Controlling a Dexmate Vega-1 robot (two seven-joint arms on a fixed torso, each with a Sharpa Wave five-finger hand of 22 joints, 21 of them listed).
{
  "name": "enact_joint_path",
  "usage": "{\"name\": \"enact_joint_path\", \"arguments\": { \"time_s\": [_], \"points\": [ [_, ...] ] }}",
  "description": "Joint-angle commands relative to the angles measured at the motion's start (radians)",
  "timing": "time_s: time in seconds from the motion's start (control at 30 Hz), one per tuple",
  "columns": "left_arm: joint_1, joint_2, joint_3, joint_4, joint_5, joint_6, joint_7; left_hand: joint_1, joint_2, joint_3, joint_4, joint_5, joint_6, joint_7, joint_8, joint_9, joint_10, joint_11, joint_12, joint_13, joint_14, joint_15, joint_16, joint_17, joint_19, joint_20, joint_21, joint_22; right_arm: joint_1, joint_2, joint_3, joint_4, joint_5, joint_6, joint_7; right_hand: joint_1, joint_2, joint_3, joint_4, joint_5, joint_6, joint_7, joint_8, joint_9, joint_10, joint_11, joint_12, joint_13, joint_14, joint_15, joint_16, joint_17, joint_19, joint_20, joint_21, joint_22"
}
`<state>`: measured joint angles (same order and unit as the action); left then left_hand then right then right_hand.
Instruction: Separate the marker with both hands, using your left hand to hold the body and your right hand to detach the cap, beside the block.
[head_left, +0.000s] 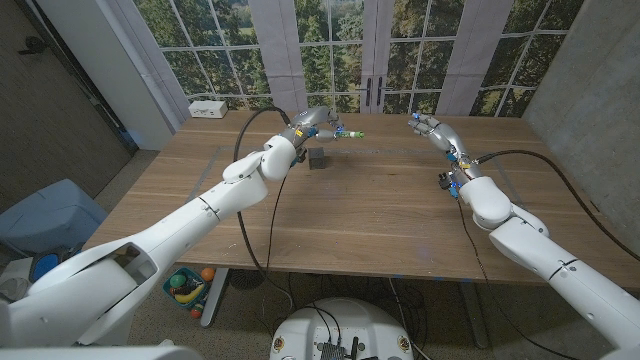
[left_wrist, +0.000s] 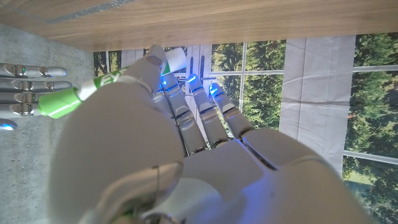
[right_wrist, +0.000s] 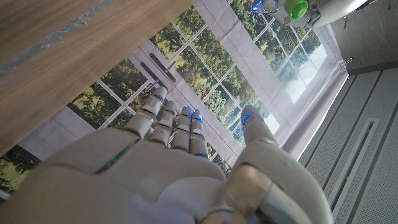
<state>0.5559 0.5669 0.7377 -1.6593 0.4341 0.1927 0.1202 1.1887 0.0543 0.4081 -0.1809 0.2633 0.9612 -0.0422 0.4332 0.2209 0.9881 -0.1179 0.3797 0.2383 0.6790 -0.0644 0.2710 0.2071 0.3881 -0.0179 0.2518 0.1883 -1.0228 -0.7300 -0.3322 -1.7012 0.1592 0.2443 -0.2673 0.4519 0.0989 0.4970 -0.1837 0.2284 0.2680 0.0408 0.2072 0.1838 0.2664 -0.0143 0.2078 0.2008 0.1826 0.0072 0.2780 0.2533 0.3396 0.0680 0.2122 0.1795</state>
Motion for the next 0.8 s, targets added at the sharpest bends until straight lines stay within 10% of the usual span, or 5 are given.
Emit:
{"name": "enact_joint_path", "arguments": {
  "time_s": [0.03,0.8],
  "points": [
    [-0.019,-0.014,0.000,0.017,-0.061,0.005,-0.012,0.031,0.031,-0.003,0.002,0.011,0.014,0.010,0.003,0.002,0.137,-0.084,0.011,0.137,0.011,-0.175,-0.003,0.002,0.008,0.000,0.001,0.002,-0.016,-0.020,-0.001,-0.059,-0.075,-0.043,-0.035,0.019,-0.008,0.003,-0.003,-0.002,0.014,-0.001,0.007,0.005,0.014,-0.002,0.007,0.003,0.013,-0.004,0.011,0.005,0.013,0.002,0.008,0.002],
    [-0.076,-0.022,0.041,0.011,-0.103,0.022,-0.110,0.034,0.031,-0.010,0.003,0.020,0.014,0.011,0.000,0.001,0.140,-0.084,0.008,0.146,0.011,-0.175,-0.006,0.003,0.005,0.003,-0.001,0.002,-0.025,-0.043,-0.015,-0.114,-0.169,-0.050,-0.029,0.101,-0.033,0.007,-0.004,-0.004,0.039,-0.006,0.016,0.006,0.038,-0.012,0.011,0.007,0.066,-0.030,0.038,0.016,0.039,0.013,0.015,0.005]
  ]
}}
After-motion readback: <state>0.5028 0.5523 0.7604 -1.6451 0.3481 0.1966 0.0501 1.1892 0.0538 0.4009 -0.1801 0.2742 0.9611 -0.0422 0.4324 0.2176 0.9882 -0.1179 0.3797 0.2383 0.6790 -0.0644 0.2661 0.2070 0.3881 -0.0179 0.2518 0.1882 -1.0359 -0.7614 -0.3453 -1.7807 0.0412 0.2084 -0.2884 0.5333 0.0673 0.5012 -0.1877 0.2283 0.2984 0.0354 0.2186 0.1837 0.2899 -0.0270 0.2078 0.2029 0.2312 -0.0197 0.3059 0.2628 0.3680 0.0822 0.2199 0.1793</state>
